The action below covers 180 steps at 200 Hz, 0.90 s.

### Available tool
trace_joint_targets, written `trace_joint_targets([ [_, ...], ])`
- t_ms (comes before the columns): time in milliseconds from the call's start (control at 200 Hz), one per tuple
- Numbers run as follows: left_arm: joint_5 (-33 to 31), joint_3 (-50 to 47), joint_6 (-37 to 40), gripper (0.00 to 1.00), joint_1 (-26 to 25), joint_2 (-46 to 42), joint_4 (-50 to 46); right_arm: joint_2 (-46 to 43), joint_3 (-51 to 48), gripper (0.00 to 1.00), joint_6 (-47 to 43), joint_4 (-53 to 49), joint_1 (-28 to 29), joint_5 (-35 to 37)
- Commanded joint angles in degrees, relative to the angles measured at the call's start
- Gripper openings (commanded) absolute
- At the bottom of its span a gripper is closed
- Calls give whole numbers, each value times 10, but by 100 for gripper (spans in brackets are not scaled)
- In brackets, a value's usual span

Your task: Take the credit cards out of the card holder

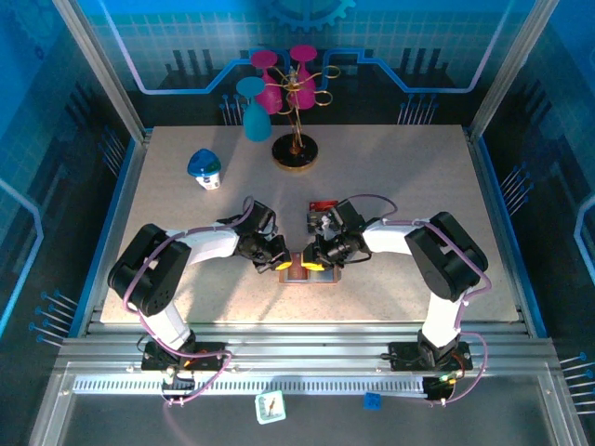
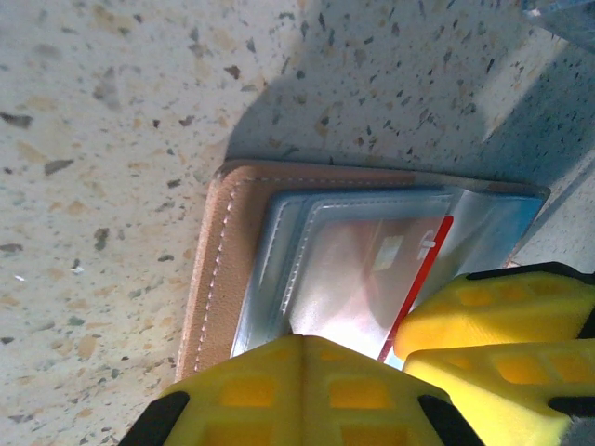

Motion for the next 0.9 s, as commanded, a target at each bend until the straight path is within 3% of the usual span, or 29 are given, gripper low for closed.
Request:
trace_joint_targets([
  [0,-6,-6,11,5,0,-6,-12,8,4,20,4,9,9,-14],
  [895,-9,9,14,10,-1,-12,-26,-5,33,27,-44,-102,9,48],
])
